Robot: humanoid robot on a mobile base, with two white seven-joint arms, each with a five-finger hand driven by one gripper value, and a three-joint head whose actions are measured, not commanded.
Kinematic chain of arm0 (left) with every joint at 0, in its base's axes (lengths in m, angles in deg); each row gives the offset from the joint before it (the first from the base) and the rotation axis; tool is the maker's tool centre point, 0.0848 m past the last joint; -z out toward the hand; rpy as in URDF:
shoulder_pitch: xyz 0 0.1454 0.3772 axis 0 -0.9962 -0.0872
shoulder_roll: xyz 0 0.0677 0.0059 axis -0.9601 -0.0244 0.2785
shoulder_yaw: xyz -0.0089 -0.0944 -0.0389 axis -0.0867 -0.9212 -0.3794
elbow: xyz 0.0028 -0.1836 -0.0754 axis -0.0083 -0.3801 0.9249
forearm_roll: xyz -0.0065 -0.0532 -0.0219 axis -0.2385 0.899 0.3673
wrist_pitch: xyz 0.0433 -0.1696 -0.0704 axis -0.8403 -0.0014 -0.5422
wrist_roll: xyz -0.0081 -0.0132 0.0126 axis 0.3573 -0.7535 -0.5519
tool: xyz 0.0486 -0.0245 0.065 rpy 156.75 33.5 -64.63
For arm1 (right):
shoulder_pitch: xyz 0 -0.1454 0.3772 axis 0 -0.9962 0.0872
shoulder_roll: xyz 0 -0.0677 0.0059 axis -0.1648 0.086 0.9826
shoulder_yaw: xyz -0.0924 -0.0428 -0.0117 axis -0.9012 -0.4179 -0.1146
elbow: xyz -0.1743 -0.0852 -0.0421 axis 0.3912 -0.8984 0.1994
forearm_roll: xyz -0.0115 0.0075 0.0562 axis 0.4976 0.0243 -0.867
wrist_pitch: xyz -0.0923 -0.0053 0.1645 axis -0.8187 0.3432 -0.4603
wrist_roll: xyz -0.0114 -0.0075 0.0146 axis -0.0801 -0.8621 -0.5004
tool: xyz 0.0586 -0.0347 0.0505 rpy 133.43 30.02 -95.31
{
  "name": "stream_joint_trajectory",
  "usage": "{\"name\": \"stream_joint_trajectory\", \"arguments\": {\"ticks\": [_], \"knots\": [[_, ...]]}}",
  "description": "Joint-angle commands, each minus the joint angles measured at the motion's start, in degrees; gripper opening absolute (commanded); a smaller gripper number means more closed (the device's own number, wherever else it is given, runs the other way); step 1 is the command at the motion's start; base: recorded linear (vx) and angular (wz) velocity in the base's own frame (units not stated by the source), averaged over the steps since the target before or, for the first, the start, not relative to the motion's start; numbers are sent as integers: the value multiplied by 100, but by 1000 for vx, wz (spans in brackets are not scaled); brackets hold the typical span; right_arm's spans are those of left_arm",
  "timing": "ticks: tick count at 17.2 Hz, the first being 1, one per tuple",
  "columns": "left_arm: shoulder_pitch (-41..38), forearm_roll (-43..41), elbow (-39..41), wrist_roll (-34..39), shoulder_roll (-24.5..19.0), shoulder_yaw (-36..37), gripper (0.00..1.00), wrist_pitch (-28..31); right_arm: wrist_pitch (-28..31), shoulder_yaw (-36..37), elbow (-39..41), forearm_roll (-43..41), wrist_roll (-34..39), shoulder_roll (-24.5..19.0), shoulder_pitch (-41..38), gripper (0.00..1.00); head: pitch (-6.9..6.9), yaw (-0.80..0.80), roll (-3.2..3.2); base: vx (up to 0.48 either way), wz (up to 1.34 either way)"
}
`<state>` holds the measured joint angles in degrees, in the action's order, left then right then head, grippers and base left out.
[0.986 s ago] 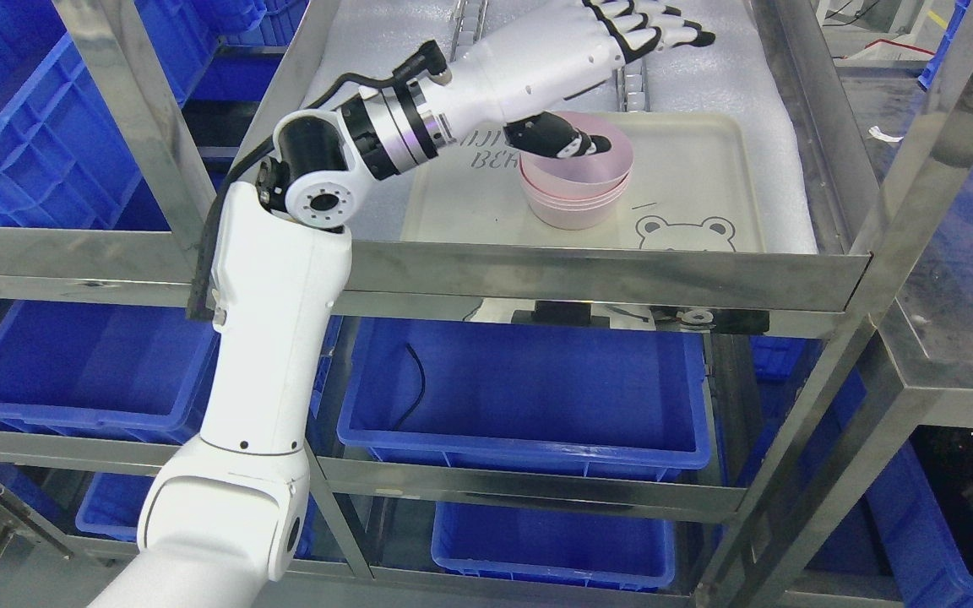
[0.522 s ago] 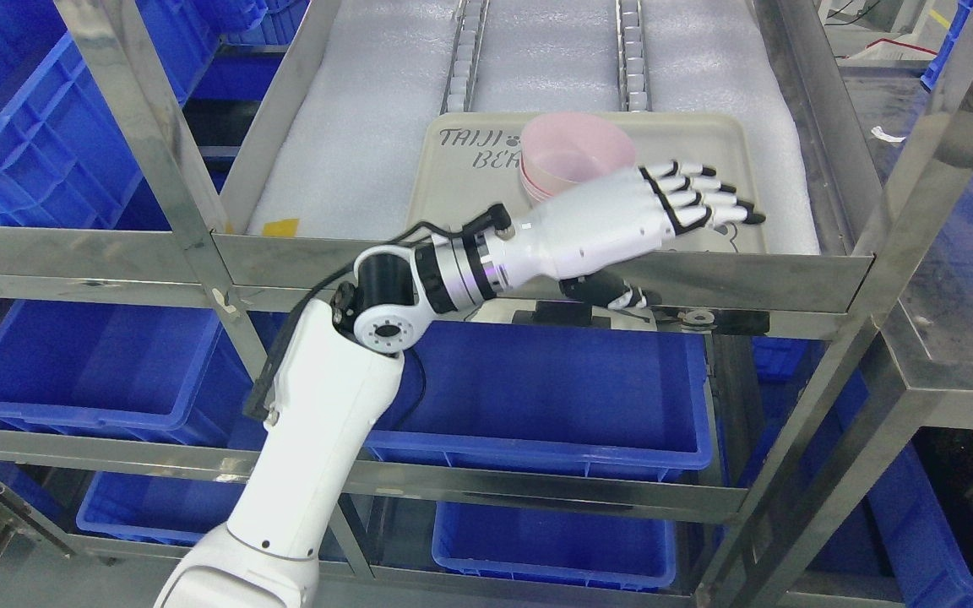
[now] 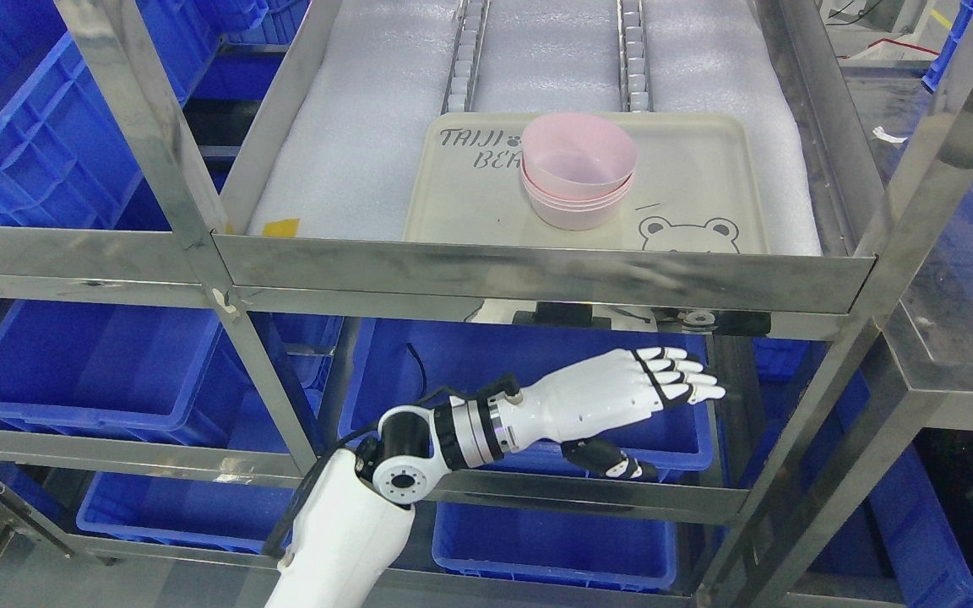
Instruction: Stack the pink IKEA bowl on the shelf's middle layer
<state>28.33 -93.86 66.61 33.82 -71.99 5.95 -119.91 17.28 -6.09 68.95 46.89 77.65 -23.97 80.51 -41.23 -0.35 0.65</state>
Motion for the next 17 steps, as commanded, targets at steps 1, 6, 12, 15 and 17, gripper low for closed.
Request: {"name": "stream_joint_trajectory", "arguments": {"ticks": [1,6,12,15,17], "knots": [[-1786,549,-397,27,-95,-388,93,4,-4,0,100,0,-2,100,-26,100,0,0,0,0,0],[-2290,1690,-1339,333,-95,-1221,92,4,-4,0,100,0,-2,100,-18,100,0,0,0,0,0],[-2405,3045,-928,1530,-95,-1838,94,343,-4,0,100,0,-2,100,-18,100,0,0,0,0,0],[-2273,3248,-392,1618,-95,-2066,99,1522,-4,0,100,0,-2,100,-18,100,0,0,0,0,0],[-2063,3302,-268,1854,-95,-2207,100,1848,-4,0,100,0,-2,100,-18,100,0,0,0,0,17]]}}
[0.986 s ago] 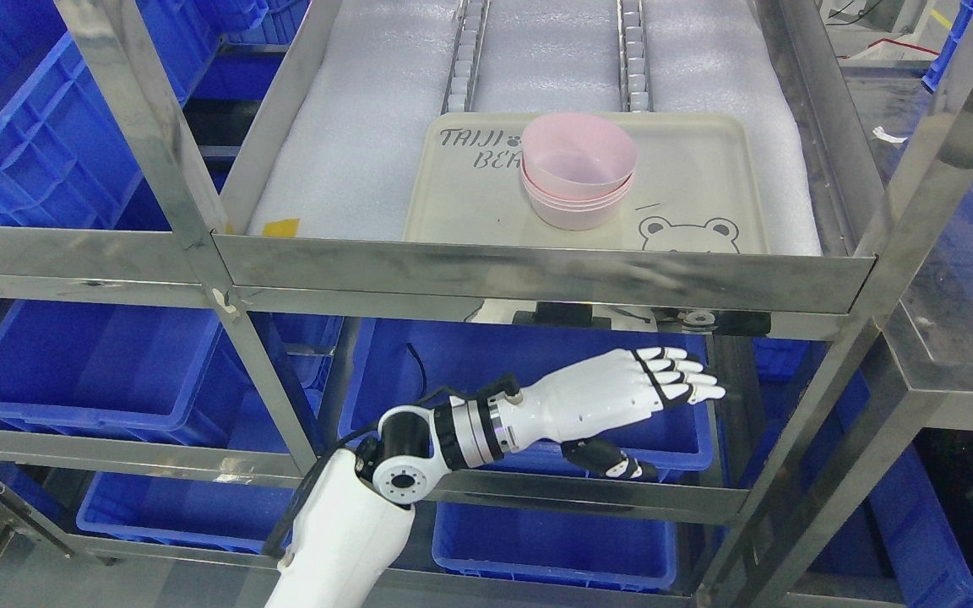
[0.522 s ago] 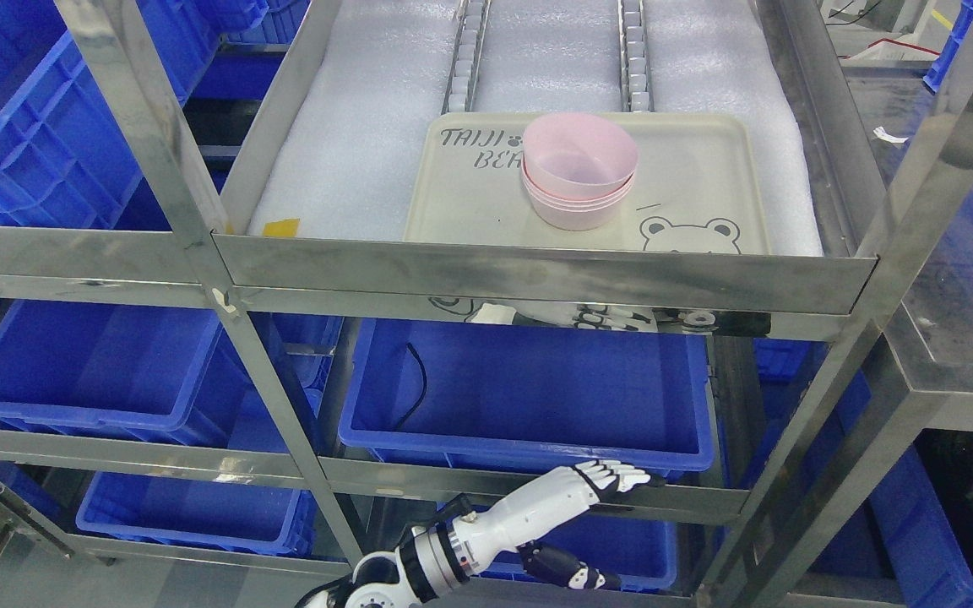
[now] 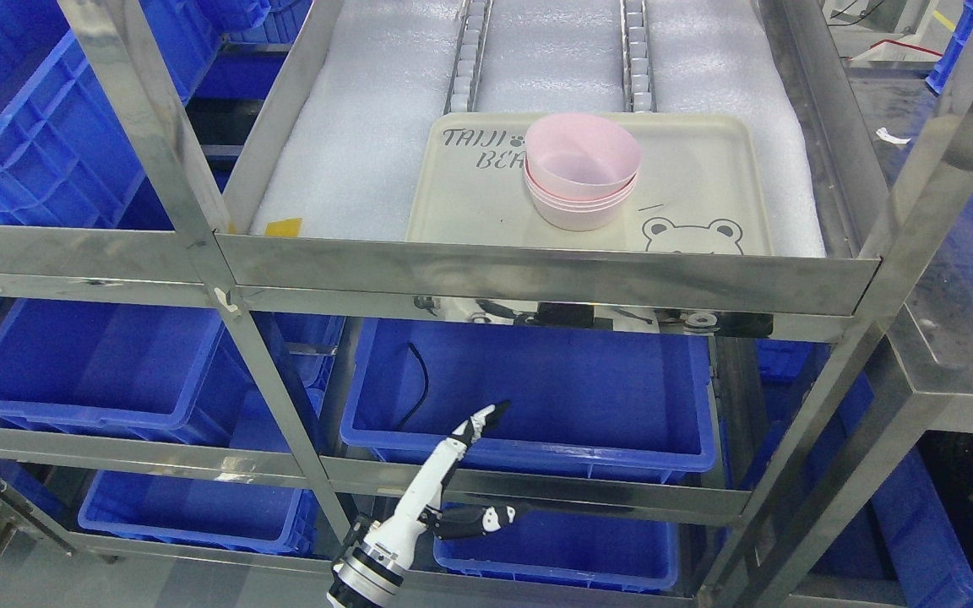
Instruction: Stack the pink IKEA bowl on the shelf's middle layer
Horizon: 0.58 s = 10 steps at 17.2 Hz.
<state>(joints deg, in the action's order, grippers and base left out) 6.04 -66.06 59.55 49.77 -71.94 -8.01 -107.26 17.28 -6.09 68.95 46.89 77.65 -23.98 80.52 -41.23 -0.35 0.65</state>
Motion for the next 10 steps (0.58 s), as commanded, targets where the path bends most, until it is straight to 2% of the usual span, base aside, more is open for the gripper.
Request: {"name": "stream_joint_trajectory", "arguments": {"ticks": [1,4,10], "knots": [[306,522,430,488,-100,-907,100,777,-4,0,100,0,-2,100,-18,100,0,0,0,-1,35],[518,522,429,710,-100,-917,100,1016,-4,0,100,0,-2,100,-27,100,0,0,0,0,5],[774,522,421,780,-100,-408,100,1349,-4,0,100,0,-2,100,-18,100,0,0,0,3,-7]]}}
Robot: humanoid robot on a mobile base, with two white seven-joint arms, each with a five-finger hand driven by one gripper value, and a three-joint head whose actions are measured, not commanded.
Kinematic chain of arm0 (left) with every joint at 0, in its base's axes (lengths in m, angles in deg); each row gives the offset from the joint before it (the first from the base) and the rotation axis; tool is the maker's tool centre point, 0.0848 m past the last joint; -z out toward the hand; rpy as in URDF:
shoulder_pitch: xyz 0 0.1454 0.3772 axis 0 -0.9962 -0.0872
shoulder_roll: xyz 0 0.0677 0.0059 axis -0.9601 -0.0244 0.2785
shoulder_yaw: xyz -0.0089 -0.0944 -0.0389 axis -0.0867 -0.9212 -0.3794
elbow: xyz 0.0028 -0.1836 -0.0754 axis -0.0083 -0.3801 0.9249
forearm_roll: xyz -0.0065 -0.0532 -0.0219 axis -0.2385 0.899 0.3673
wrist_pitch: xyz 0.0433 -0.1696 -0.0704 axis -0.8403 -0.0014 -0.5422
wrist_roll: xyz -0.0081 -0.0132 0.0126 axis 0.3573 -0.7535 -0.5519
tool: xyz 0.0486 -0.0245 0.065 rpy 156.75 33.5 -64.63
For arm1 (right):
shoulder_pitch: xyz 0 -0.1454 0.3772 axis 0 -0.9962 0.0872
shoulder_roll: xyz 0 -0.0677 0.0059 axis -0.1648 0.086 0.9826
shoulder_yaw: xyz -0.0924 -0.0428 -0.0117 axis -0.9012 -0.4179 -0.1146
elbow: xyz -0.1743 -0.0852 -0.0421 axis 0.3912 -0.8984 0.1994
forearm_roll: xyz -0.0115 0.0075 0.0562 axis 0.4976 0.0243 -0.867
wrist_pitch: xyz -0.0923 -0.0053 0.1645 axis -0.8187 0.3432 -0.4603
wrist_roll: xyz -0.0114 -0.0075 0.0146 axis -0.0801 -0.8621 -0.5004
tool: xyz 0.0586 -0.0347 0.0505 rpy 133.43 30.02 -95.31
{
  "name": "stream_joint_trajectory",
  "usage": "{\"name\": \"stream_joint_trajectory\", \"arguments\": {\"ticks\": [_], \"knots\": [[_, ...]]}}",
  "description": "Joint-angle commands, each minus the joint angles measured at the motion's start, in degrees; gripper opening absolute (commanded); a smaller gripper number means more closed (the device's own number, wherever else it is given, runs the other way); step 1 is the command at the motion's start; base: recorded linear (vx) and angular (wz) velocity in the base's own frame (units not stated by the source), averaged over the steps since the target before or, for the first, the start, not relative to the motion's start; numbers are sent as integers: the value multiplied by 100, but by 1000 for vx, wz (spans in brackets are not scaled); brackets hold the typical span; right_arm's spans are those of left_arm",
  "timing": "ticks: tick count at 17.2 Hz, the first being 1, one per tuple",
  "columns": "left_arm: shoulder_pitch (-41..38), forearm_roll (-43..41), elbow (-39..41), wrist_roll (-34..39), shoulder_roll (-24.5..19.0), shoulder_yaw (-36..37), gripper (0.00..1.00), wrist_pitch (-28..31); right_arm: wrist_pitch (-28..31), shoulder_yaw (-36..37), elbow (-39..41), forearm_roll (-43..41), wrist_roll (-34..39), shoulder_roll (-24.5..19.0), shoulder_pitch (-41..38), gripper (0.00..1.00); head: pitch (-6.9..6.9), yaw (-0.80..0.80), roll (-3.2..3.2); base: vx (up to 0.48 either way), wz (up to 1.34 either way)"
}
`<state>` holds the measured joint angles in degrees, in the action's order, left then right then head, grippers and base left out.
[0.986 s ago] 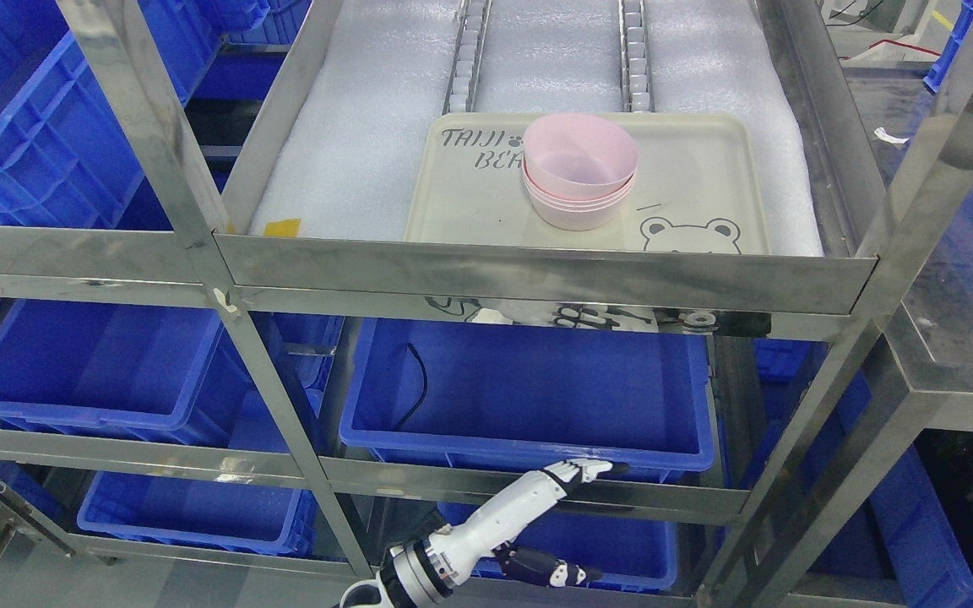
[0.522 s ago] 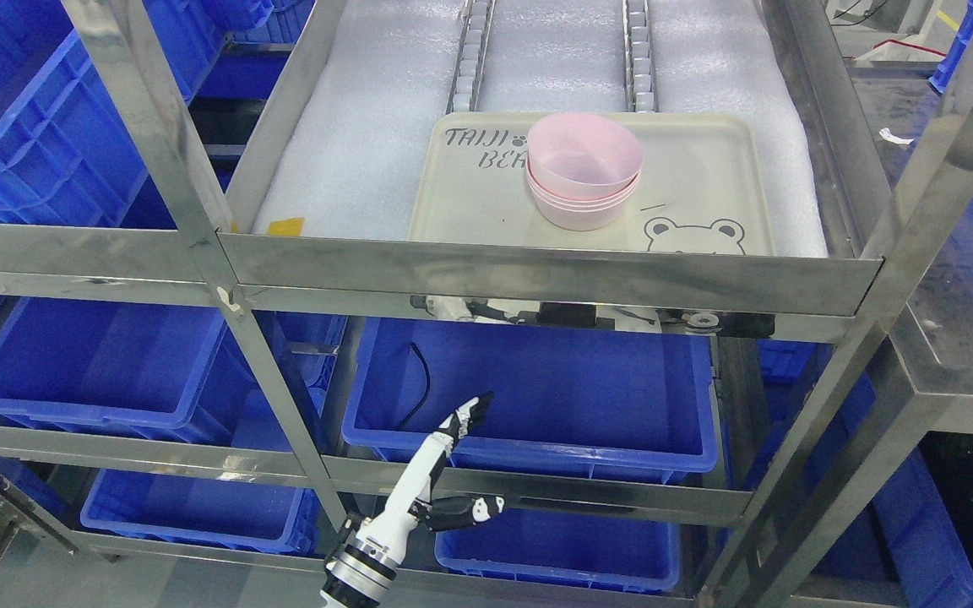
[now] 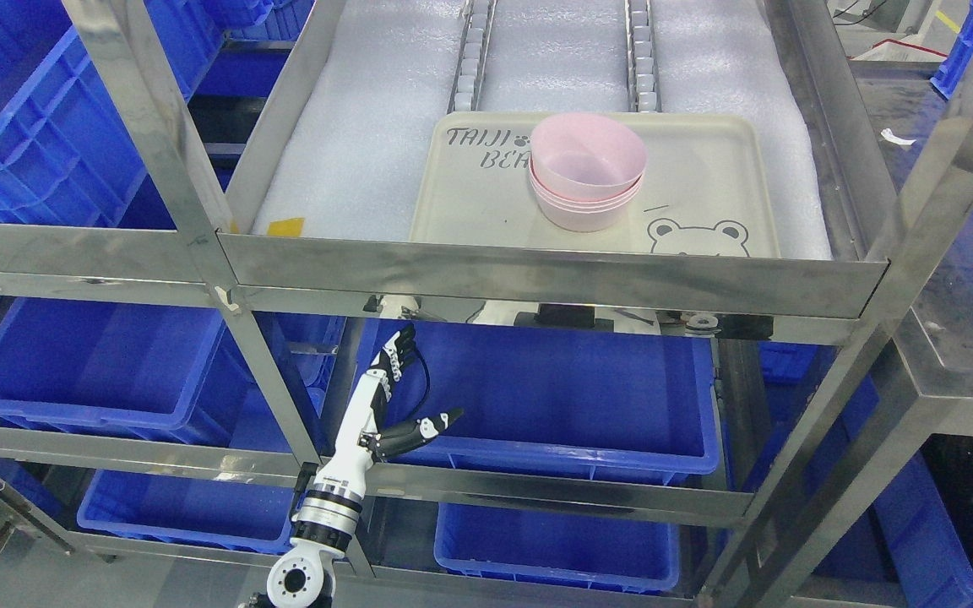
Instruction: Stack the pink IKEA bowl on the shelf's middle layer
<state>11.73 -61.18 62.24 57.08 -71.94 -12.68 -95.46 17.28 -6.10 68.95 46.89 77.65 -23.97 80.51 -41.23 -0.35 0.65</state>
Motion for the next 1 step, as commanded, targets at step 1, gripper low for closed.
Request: {"name": "stream_joint_trajectory", "arguments": {"ticks": [1], "knots": [[187,34,143,110,-100,164,100,187,-4,0,100,0,-2,100,-26,100,0,0,0,0,0]]}}
